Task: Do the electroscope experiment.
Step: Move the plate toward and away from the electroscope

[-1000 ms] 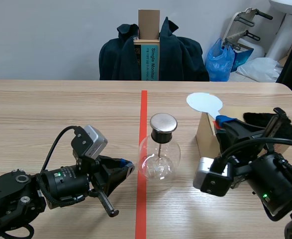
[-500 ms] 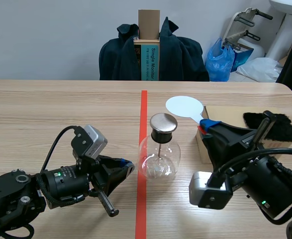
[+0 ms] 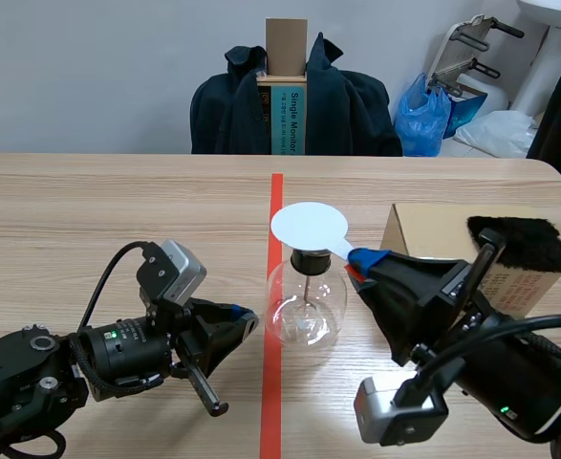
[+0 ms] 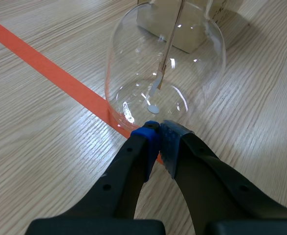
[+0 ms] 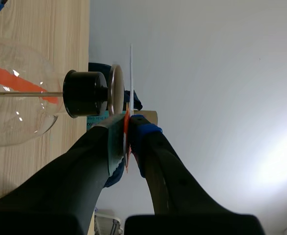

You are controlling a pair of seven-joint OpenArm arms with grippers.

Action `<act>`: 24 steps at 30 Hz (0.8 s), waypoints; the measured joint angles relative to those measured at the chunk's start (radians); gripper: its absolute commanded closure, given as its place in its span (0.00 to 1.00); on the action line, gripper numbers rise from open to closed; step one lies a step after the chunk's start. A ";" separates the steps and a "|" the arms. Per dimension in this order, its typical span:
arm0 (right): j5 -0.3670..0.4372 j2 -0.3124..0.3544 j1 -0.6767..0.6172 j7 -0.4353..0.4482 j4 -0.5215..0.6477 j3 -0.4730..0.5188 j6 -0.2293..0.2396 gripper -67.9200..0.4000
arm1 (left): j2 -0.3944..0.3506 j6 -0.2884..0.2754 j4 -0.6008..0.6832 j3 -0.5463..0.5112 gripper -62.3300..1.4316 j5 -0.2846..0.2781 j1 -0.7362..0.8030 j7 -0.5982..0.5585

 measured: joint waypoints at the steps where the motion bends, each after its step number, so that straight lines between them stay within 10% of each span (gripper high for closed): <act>1: 0.000 0.000 0.000 0.004 0.000 0.000 0.000 0.98 | 0.000 0.000 0.000 0.000 0.95 0.000 0.000 0.000; 11: -0.012 0.000 0.000 0.014 0.000 0.000 0.000 0.98 | 0.000 0.000 0.000 0.000 0.95 0.000 0.000 0.000; 24: -0.011 0.000 0.000 -0.222 0.000 0.000 0.000 0.98 | 0.000 0.000 0.000 0.000 0.95 0.000 0.000 0.000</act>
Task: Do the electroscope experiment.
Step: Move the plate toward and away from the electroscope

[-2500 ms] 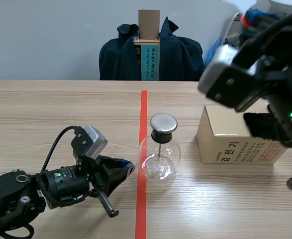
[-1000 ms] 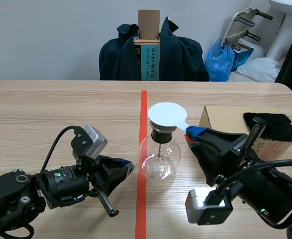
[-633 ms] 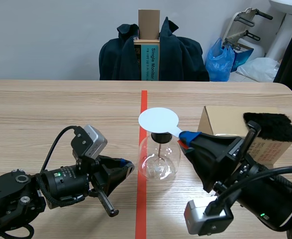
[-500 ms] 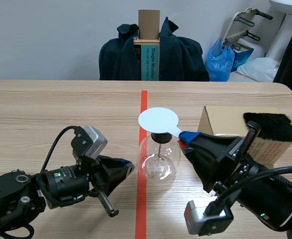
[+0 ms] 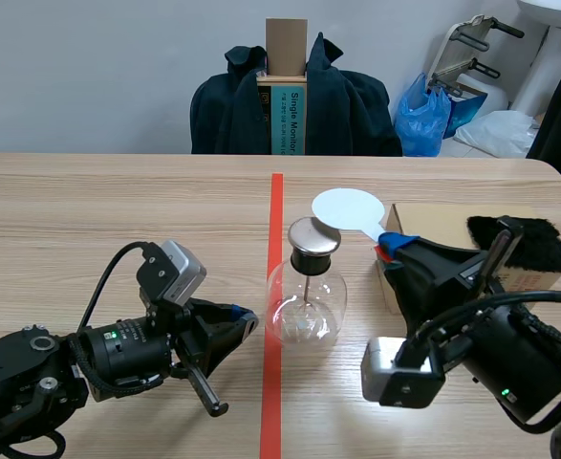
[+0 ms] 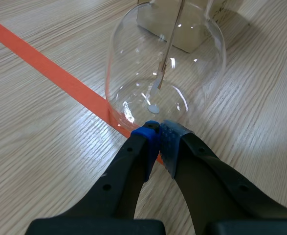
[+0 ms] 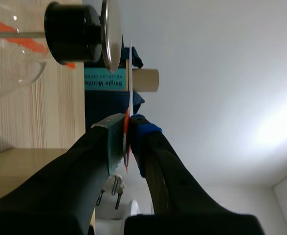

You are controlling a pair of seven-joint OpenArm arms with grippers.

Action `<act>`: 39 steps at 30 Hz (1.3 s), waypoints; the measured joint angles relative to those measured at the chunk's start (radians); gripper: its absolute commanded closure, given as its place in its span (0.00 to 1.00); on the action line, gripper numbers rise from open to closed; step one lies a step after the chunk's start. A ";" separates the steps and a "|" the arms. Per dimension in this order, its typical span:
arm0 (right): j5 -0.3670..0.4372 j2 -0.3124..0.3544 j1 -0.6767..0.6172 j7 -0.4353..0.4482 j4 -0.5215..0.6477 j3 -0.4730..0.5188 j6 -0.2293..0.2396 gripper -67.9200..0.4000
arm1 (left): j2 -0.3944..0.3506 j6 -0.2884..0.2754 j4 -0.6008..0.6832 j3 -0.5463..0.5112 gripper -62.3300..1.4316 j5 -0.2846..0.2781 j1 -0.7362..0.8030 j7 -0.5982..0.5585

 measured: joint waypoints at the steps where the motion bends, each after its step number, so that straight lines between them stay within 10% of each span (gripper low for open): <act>1: 0.000 0.000 0.000 -0.020 0.000 0.003 0.000 0.98 | 0.000 0.000 0.000 0.000 0.95 0.000 0.000 0.000; 22: 0.001 0.000 0.000 -0.238 0.000 0.013 0.000 0.98 | 0.000 0.000 0.000 0.000 0.95 0.000 0.000 0.000; 39: 0.000 0.000 0.000 0.041 0.000 0.013 0.000 0.98 | 0.000 0.000 0.000 0.000 0.95 0.000 0.000 0.000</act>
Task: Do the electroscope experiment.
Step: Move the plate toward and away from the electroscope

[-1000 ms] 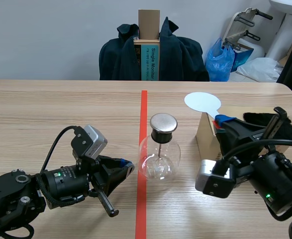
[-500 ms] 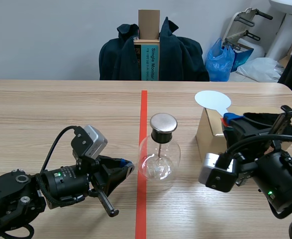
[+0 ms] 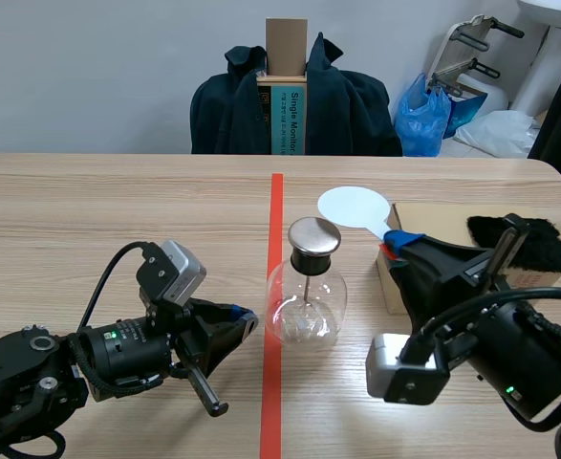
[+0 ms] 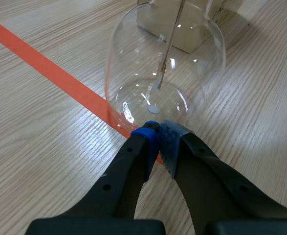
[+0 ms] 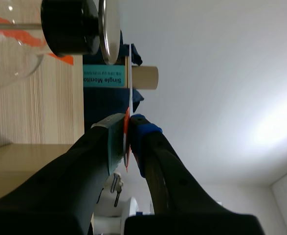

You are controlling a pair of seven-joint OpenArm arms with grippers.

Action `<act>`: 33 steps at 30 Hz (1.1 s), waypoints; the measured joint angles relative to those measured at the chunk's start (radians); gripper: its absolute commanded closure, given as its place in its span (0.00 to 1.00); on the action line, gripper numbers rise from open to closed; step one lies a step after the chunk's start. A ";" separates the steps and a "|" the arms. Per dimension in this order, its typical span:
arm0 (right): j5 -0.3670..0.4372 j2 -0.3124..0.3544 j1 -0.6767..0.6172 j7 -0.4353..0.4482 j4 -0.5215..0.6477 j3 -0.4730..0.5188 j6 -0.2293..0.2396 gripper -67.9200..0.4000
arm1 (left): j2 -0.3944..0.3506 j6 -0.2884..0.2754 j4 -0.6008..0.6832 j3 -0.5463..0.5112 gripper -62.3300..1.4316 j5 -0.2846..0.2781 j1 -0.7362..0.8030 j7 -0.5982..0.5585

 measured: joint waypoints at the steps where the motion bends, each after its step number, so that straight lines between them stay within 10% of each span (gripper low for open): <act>1: 0.000 0.000 0.000 0.012 0.000 0.000 0.000 0.98 | 0.000 0.000 0.000 0.000 0.95 0.000 0.000 0.000; 33: 0.000 0.000 0.000 0.154 0.000 0.000 0.000 0.98 | 0.000 0.000 0.000 0.000 0.95 0.000 0.000 0.000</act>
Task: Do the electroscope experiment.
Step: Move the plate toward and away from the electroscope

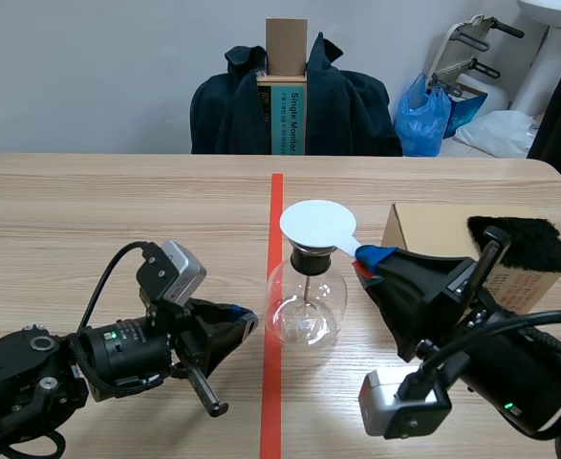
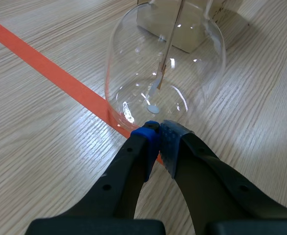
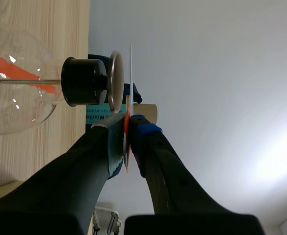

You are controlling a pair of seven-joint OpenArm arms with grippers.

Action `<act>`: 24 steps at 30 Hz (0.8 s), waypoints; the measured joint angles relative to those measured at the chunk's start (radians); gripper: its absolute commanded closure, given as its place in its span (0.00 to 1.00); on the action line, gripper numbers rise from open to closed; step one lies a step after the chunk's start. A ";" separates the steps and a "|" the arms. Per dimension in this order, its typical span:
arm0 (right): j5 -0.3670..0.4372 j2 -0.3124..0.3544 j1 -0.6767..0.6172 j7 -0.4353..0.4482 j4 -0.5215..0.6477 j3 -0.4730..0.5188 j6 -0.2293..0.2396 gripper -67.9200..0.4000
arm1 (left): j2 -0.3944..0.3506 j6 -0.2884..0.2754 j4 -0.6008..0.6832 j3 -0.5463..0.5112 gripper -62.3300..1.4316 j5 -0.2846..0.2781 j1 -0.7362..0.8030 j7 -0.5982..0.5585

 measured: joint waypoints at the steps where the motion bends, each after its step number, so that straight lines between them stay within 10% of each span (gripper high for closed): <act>1: 0.000 0.000 0.000 -0.009 0.000 0.000 0.000 0.98 | 0.000 0.000 0.000 0.000 0.95 0.000 0.000 0.000; 21: 0.017 0.000 0.000 -0.495 0.001 0.000 -0.002 0.98 | 0.000 0.000 0.000 0.000 0.95 0.000 0.000 0.000; 24: 0.025 0.000 -0.013 -0.518 0.002 0.010 -0.079 0.98 | 0.000 0.000 0.000 0.000 0.95 0.000 0.000 0.000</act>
